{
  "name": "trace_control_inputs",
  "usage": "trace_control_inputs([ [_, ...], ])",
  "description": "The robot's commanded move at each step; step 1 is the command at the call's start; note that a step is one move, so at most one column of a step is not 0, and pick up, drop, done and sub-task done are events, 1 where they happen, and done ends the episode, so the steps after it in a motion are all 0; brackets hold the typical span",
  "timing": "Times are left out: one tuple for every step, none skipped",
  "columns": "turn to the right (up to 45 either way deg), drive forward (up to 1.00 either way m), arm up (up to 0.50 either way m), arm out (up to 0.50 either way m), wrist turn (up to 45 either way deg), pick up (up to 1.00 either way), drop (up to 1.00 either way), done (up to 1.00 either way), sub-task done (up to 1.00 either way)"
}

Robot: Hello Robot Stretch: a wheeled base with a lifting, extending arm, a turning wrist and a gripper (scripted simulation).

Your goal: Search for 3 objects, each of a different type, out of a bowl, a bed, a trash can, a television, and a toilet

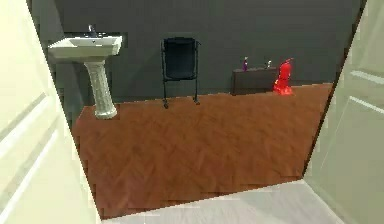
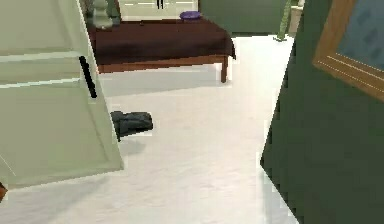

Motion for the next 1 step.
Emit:
trace_control_inputs([
  [0.0,1.0,0.0,0.0,0.0,0.0,0.0,0.0,0.0],
])
